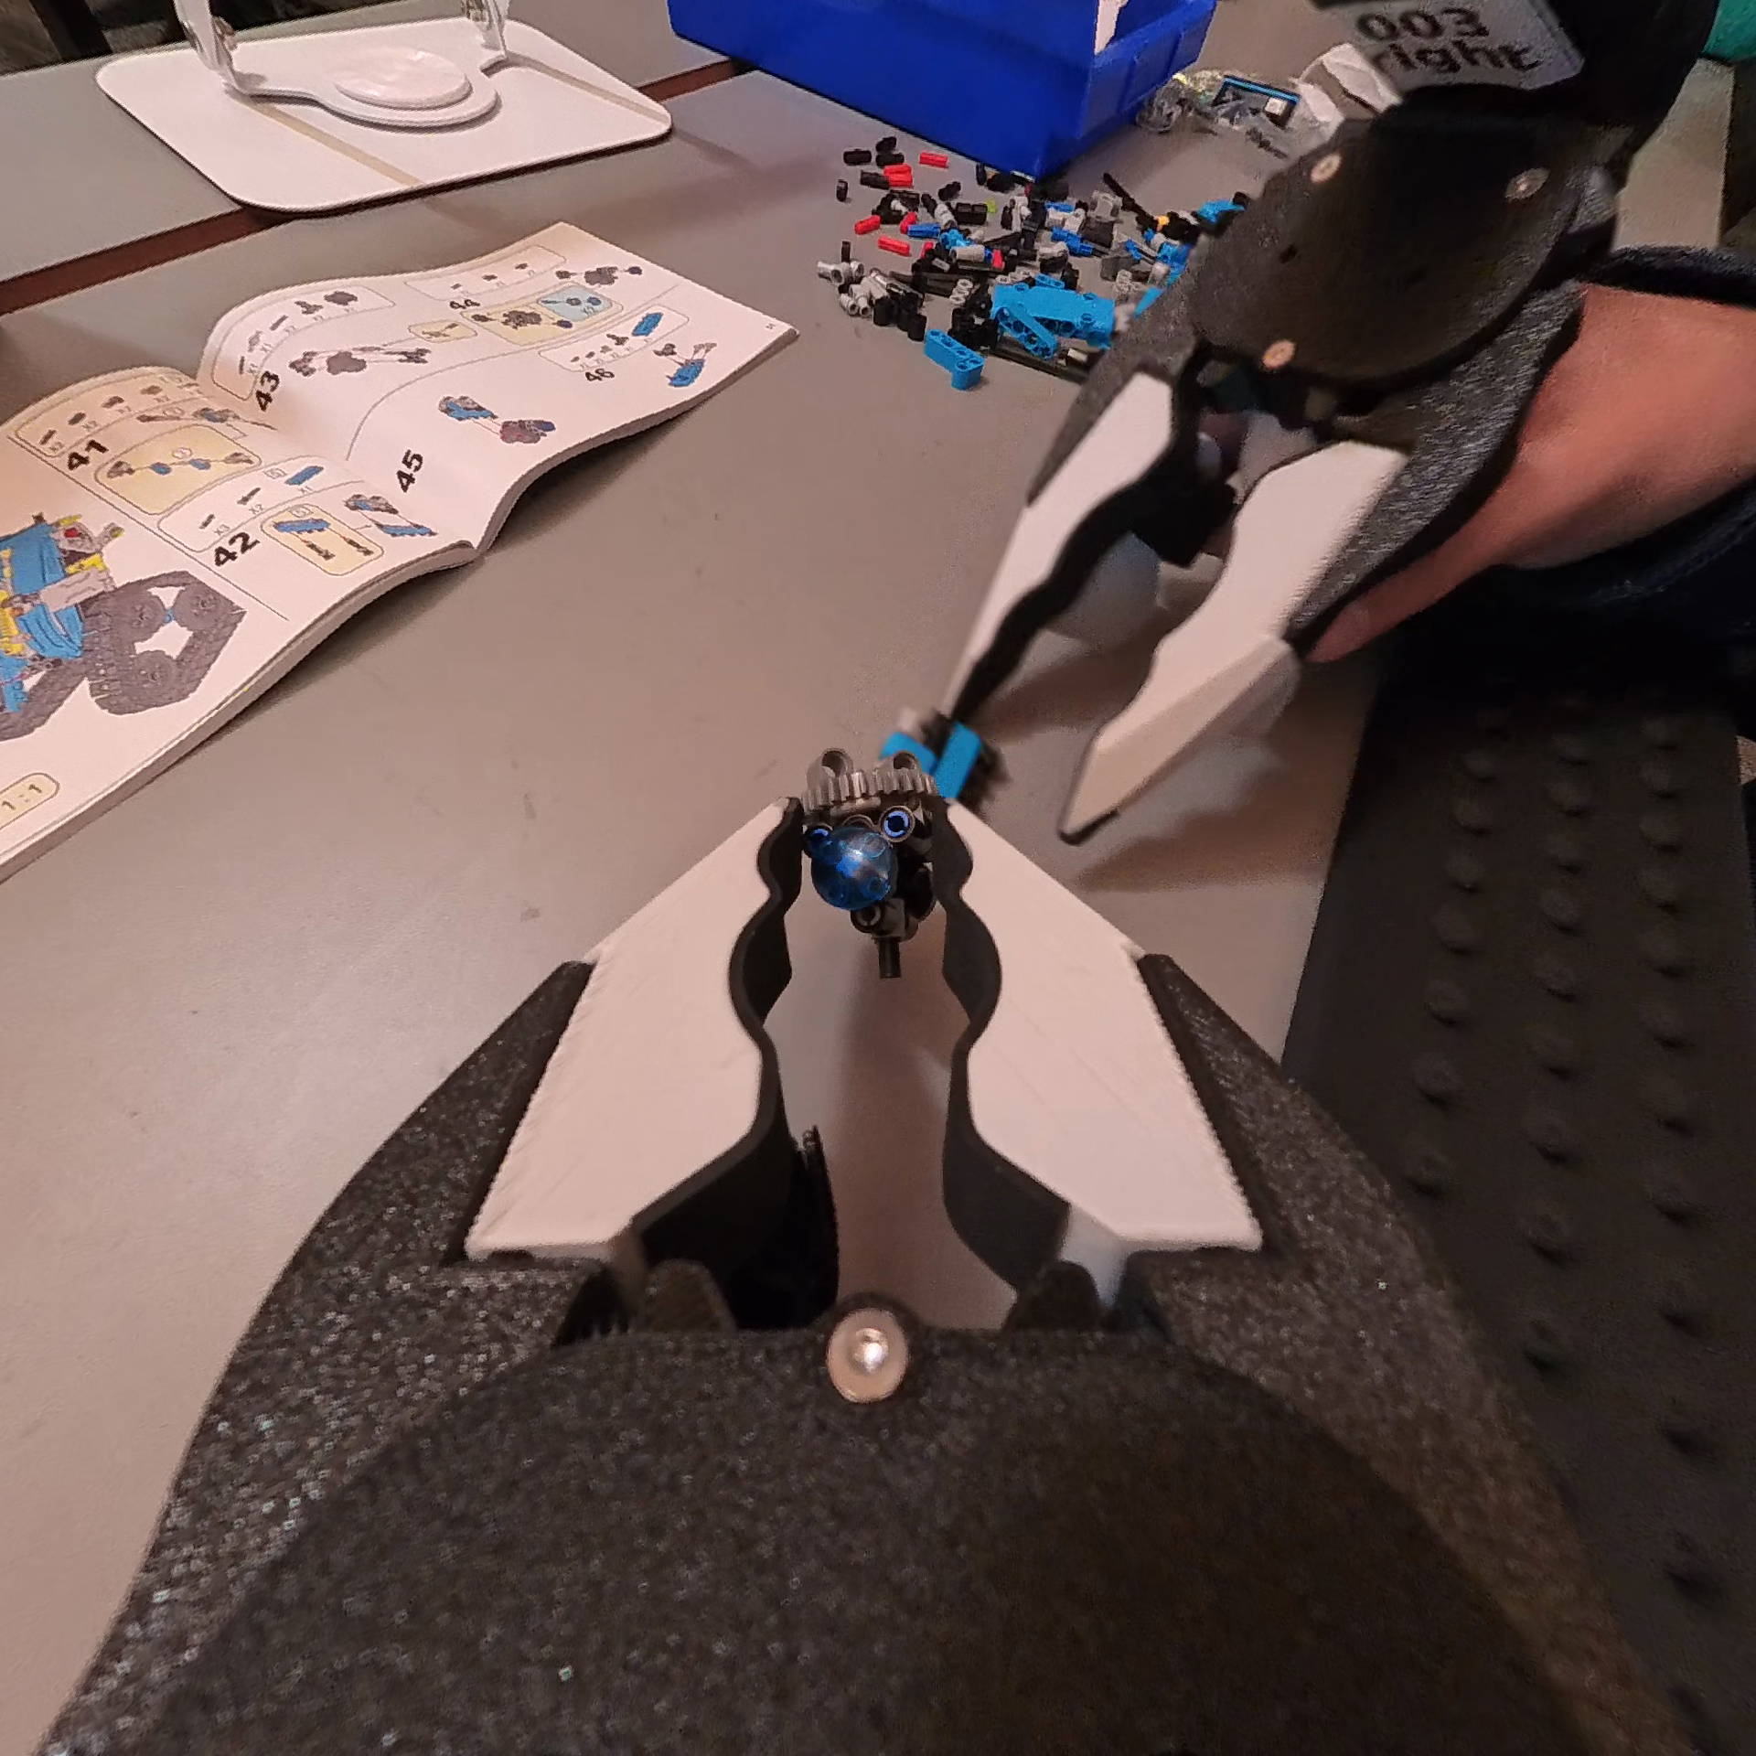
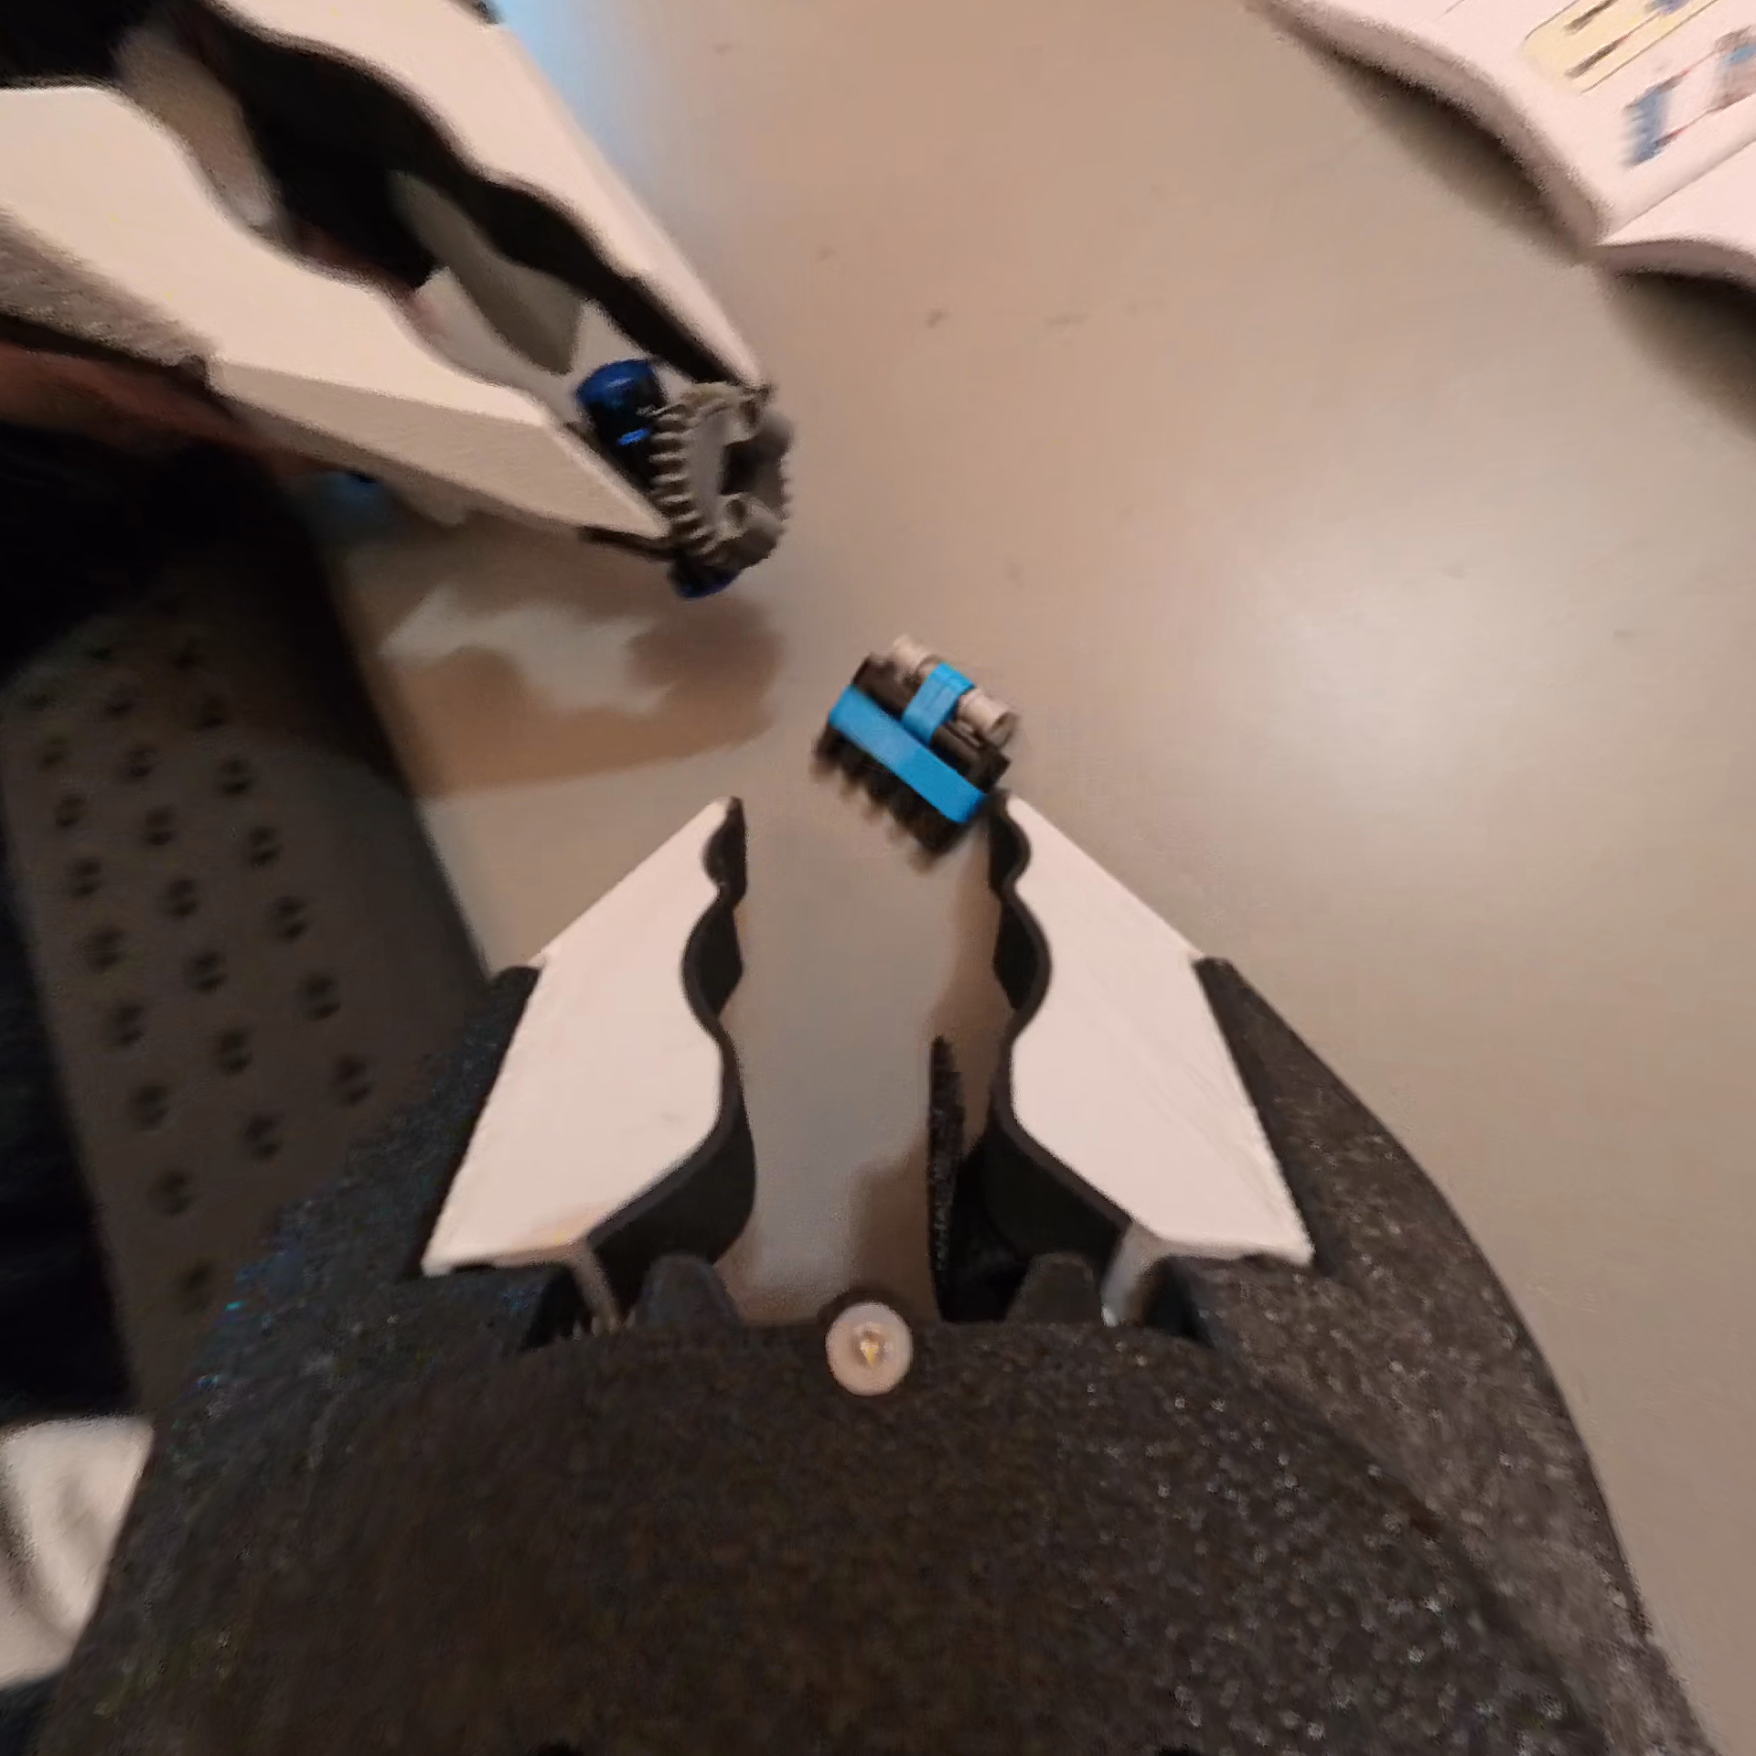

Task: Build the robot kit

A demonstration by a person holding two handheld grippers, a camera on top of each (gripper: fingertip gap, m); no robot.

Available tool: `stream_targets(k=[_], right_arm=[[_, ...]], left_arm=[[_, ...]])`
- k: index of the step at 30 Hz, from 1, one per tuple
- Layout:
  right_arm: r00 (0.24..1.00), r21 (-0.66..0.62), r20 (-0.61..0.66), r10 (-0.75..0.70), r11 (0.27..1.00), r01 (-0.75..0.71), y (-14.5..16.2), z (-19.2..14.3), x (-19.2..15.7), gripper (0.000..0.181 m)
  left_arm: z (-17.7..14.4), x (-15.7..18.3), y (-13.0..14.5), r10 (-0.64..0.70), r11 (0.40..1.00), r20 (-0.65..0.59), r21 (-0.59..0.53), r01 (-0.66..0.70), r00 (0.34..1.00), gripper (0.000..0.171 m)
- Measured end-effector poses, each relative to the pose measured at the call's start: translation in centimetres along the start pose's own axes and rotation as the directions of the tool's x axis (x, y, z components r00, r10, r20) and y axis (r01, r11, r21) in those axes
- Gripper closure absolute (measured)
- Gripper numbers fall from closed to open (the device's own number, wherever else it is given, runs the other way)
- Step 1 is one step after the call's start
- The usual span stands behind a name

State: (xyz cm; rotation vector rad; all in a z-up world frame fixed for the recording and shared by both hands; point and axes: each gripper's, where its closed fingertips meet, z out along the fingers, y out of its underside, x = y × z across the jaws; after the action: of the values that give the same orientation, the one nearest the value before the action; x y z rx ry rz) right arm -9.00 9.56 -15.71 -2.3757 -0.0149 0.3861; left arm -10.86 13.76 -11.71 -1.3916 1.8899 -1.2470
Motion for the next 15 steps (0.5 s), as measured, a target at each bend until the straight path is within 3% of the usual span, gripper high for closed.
stream_targets(k=[3,6,10,15], right_arm=[[0.991,0.015,0.131,0.033,0.999,-0.035,0.3,-0.6,-2.6,0.134],[0.997,0.040,0.069,-0.045,0.998,0.042,0.2,-1.1,-1.3,0.128],[0.944,0.139,0.137,-0.301,0.949,0.283,-1.0,-1.8,-1.8,0.123],[0.815,0.144,0.194,-0.545,0.838,0.526,-1.5,-0.4,-1.8,0.115]], left_arm=[[0.0,0.0,0.0,0.005,1.000,0.001,-0.001,-0.005,1.000,0.144],[-0.1,0.1,0.0,0.010,1.000,0.002,-0.001,-0.010,1.000,0.144],[-0.3,0.0,0.1,0.016,1.000,0.002,-0.002,-0.016,1.000,0.145],[-0.2,0.2,0.5,0.045,0.999,0.001,-0.023,-0.044,0.999,0.145]])
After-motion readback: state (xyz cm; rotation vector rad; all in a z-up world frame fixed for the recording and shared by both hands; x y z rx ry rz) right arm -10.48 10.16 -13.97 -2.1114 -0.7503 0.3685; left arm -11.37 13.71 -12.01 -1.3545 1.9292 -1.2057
